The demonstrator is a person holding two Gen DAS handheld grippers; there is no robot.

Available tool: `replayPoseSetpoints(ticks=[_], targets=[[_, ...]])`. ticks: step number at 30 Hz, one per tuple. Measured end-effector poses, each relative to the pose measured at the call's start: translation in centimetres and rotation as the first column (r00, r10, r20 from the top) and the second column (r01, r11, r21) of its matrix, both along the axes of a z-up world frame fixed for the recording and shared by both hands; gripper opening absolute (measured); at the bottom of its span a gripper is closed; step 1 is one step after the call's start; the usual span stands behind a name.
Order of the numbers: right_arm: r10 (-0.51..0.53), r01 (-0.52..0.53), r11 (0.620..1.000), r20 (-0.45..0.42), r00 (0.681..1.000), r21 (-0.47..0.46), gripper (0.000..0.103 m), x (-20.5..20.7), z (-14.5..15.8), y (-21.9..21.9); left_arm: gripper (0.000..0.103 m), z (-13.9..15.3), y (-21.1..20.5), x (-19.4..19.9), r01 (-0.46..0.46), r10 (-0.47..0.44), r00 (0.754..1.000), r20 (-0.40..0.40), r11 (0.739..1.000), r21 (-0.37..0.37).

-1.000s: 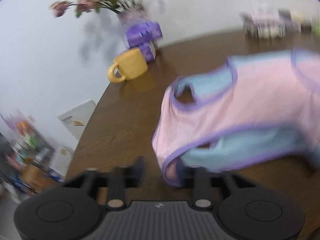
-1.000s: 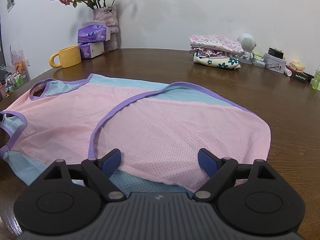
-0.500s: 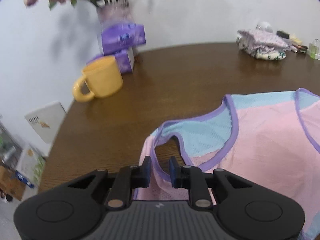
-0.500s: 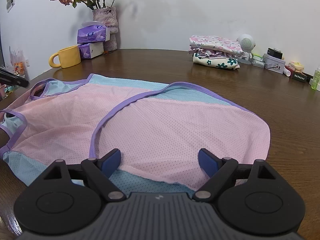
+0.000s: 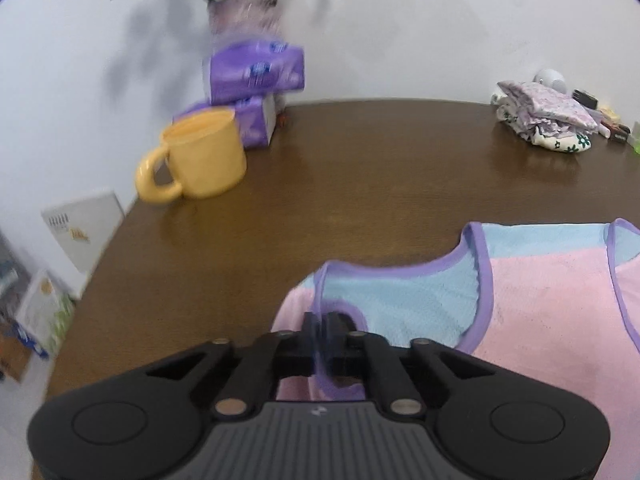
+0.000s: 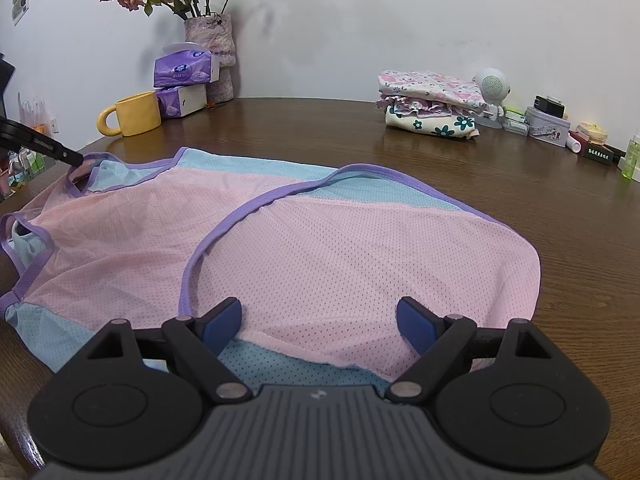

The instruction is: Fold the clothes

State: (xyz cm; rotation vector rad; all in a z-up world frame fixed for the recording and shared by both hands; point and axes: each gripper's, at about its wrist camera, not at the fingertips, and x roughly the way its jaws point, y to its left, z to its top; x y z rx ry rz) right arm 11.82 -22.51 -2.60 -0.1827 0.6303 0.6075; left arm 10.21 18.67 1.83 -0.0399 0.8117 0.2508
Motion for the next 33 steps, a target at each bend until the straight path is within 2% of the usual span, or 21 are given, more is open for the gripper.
replayPoseSetpoints(ticks=[1, 3, 7, 10, 12, 14, 17, 18, 20, 21, 22, 26, 29, 33], targets=[[0.000, 0.000, 1.000, 0.000, 1.000, 0.000, 0.086, 0.0, 0.0, 0.0, 0.026, 0.1, 0.1, -0.3, -0.001, 0.002, 1.000, 0.006, 1.000, -0.024], [0.000, 0.000, 1.000, 0.000, 1.000, 0.000, 0.086, 0.0, 0.0, 0.0, 0.037, 0.9, -0.1, -1.8, 0.007, -0.005, 0.999, 0.054, 0.999, -0.038], [-0.001, 0.001, 1.000, 0.000, 1.000, 0.000, 0.086, 0.0, 0.0, 0.0, 0.037, 2.3, -2.0, -5.1, 0.101, -0.103, 0.988, 0.115, 0.995, 0.021], [-0.002, 0.002, 1.000, 0.000, 1.000, -0.001, 0.086, 0.0, 0.0, 0.0, 0.036, 2.0, -3.5, -6.2, 0.180, -0.186, 0.980, 0.074, 0.981, 0.073], [-0.002, 0.002, 1.000, 0.000, 1.000, -0.002, 0.087, -0.1, 0.0, 0.1, 0.036, 1.2, -4.4, -5.9, 0.234, -0.240, 0.970, 0.027, 0.963, 0.136], [-0.004, 0.004, 1.000, 0.001, 1.000, -0.003, 0.087, -0.1, 0.0, 0.1, 0.036, 0.5, -4.9, -4.9, 0.276, -0.277, 0.961, -0.021, 0.946, 0.168], [-0.008, 0.008, 1.000, 0.001, 1.000, -0.003, 0.087, -0.1, 0.0, 0.2, 0.036, -0.5, -4.8, -2.8, 0.330, -0.320, 0.943, -0.086, 0.930, 0.159], [-0.009, 0.009, 1.000, 0.001, 1.000, -0.003, 0.087, -0.1, 0.0, 0.2, 0.034, -0.9, -4.7, -2.2, 0.336, -0.322, 0.941, -0.105, 0.928, 0.161], [-0.012, 0.012, 1.000, 0.001, 1.000, -0.003, 0.087, -0.1, -0.1, 0.2, 0.022, -1.3, -4.6, -1.4, 0.351, -0.334, 0.935, -0.122, 0.920, 0.173], [-0.013, 0.013, 1.000, 0.001, 1.000, -0.003, 0.087, -0.1, -0.1, 0.3, 0.007, -1.4, -4.5, -1.0, 0.356, -0.337, 0.933, -0.130, 0.917, 0.179], [-0.013, 0.013, 1.000, 0.001, 1.000, -0.003, 0.087, -0.2, -0.1, 0.3, 0.002, -1.5, -4.4, -0.8, 0.347, -0.327, 0.936, -0.130, 0.920, 0.183], [-0.013, 0.013, 1.000, 0.001, 1.000, -0.003, 0.087, -0.3, -0.1, 0.2, 0.000, -1.4, -4.3, -0.4, 0.311, -0.294, 0.949, -0.110, 0.928, 0.203], [-0.012, 0.012, 1.000, 0.001, 1.000, -0.003, 0.087, -0.3, -0.1, 0.2, 0.000, -1.1, -3.7, -0.1, 0.279, -0.267, 0.960, -0.086, 0.943, 0.184], [-0.012, 0.012, 1.000, 0.001, 1.000, -0.003, 0.087, -0.3, -0.1, 0.2, 0.001, -1.5, -3.4, 0.1, 0.255, -0.242, 0.966, -0.092, 0.948, 0.191]])
